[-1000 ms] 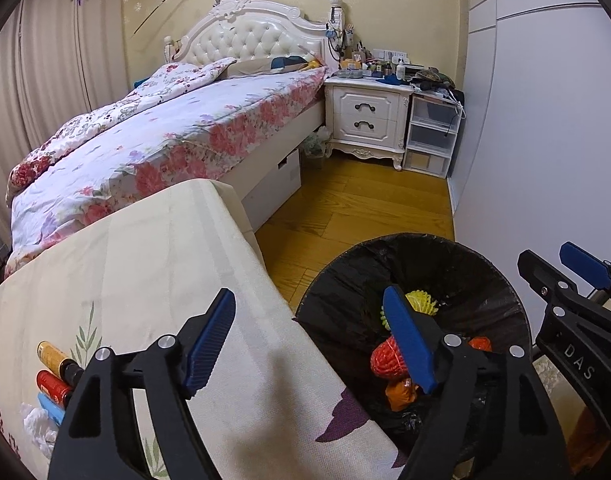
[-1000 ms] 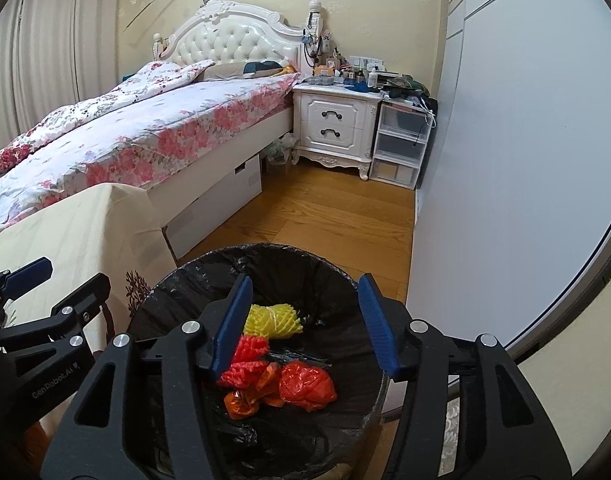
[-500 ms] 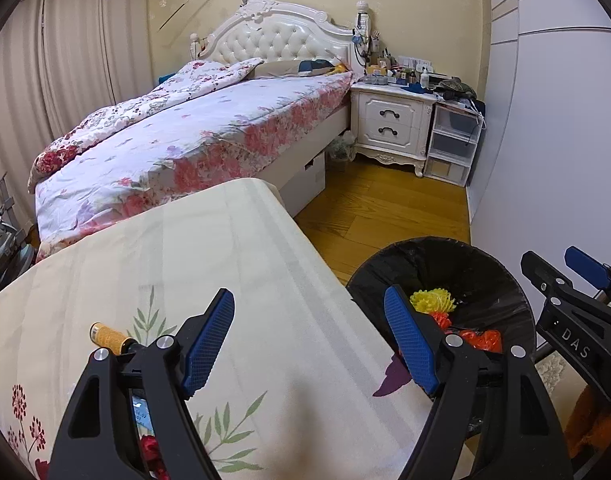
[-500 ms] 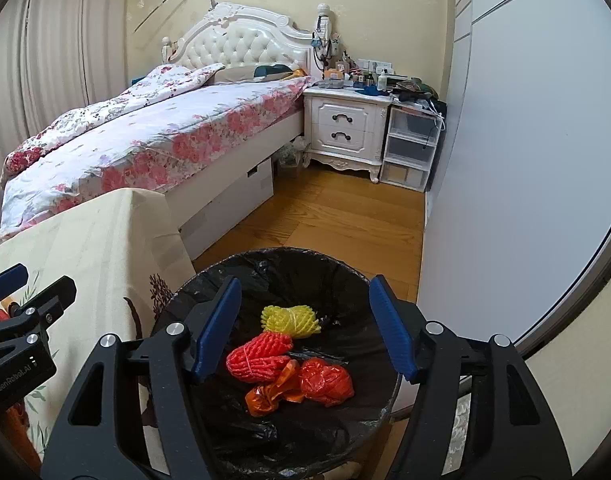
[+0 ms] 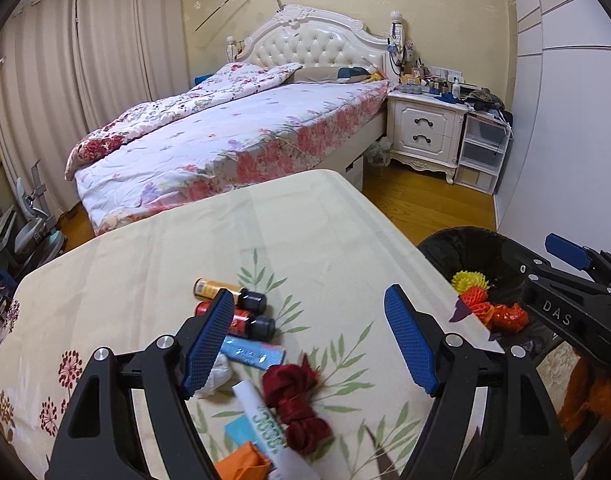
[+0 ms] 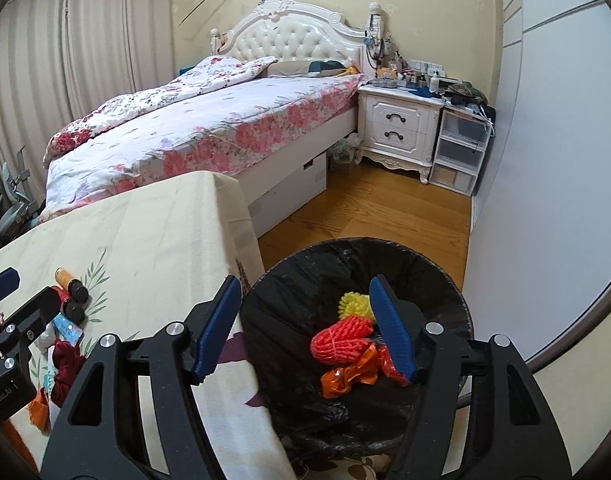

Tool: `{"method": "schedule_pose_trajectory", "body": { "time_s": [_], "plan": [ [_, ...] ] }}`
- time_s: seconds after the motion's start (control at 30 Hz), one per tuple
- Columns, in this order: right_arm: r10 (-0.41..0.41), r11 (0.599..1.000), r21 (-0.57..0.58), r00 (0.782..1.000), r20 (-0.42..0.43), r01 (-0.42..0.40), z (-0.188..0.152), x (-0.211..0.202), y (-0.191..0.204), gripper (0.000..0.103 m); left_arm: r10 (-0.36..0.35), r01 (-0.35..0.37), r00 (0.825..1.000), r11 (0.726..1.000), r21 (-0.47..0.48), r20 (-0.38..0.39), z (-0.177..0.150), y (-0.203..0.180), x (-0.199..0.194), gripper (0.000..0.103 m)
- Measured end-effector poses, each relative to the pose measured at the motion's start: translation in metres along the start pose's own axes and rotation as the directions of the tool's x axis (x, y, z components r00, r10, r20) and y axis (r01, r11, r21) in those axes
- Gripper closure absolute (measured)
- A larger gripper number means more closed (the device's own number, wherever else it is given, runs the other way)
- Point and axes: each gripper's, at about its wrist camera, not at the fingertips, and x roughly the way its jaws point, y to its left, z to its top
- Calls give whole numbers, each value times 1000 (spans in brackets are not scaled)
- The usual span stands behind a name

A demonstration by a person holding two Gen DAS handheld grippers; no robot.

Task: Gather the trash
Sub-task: 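Return both tools from the bin to the remaining trash on the table, then grasp the small orange bag with the left gripper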

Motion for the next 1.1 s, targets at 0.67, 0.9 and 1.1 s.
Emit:
{"method": "schedule_pose_trajectory", "body": {
  "time_s": [0.67, 0.9, 1.1],
  "plan": [
    [75, 984, -154, 995, -69, -85, -41, -25, 70, 38, 104, -107, 994, 992, -71, -44, -58, 71, -29, 28],
    [79, 979, -182, 994, -79, -92, -54, -38, 74, 38, 101, -106, 993, 991, -83, -61, -79, 78, -36, 28],
    [83, 975, -201, 993, -84, -98, -65, -47, 77, 38, 80, -88, 993, 991, -102, -82, -95, 78, -42, 28]
  ]
}}
